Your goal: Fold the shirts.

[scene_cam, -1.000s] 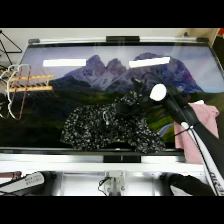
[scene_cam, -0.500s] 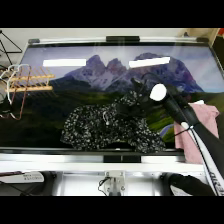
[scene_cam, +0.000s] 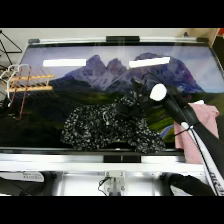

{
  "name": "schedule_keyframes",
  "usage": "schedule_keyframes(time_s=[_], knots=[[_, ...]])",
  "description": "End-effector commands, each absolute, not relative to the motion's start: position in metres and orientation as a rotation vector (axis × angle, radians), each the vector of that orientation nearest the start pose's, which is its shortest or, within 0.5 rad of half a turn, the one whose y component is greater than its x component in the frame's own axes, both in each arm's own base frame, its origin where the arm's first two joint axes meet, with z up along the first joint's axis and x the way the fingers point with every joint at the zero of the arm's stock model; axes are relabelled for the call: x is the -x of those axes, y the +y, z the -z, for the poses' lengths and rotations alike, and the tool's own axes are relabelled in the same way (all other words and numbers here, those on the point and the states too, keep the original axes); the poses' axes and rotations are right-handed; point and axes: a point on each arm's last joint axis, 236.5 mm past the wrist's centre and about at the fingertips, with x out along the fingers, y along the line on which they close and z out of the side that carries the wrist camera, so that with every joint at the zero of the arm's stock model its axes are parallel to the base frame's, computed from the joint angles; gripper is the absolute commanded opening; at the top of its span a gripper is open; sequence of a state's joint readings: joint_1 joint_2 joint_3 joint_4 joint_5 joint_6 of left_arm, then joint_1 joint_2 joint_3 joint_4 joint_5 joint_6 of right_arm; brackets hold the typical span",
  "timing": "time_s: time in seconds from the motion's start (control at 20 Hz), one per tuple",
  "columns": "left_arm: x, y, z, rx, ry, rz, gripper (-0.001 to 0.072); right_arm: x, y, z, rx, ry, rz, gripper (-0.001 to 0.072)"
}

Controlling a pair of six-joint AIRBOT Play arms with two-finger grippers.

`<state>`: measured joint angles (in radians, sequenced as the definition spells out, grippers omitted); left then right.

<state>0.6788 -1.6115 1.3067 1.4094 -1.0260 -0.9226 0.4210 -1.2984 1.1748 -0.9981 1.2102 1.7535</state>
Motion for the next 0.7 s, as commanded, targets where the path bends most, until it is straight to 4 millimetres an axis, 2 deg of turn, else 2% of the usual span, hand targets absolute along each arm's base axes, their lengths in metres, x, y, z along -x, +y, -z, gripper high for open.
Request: schedule_keyframes(time_s=[0.0,0.1,0.15,0.2,0.25,0.3,0.4,0.55,0.65], knots=[[-0.366,0.254,0.084,0.047,1.316,-0.075,0.0542,-0.296,0.265,-0.039,-0.401,1.464,-0.541,0.0064],[-0.362,0.25,0.094,0.064,1.345,-0.059,0.0523,-0.296,0.265,-0.039,-0.401,1.463,-0.541,0.0064],[-0.362,0.25,0.096,0.067,1.349,-0.057,0.046,-0.296,0.265,-0.039,-0.401,1.463,-0.541,0.0064],[-0.364,0.25,0.098,0.067,1.345,-0.057,0.0444,-0.297,0.265,-0.039,-0.399,1.463,-0.54,0.0064],[-0.366,0.25,0.097,0.062,1.337,-0.056,0.0293,-0.297,0.265,-0.039,-0.399,1.463,-0.54,0.0064],[-0.368,0.25,0.097,0.057,1.33,-0.059,0.0238,-0.297,0.265,-0.039,-0.399,1.463,-0.54,0.0064],[-0.37,0.25,0.096,0.054,1.324,-0.06,0.005,-0.297,0.265,-0.039,-0.399,1.463,-0.54,0.0064],[-0.373,0.25,0.09,0.048,1.309,-0.064,0.005,-0.297,0.265,-0.039,-0.397,1.463,-0.539,0.0064],[-0.381,0.251,0.074,0.044,1.269,-0.074,0.0048,-0.297,0.265,-0.039,-0.398,1.464,-0.54,0.0064]])
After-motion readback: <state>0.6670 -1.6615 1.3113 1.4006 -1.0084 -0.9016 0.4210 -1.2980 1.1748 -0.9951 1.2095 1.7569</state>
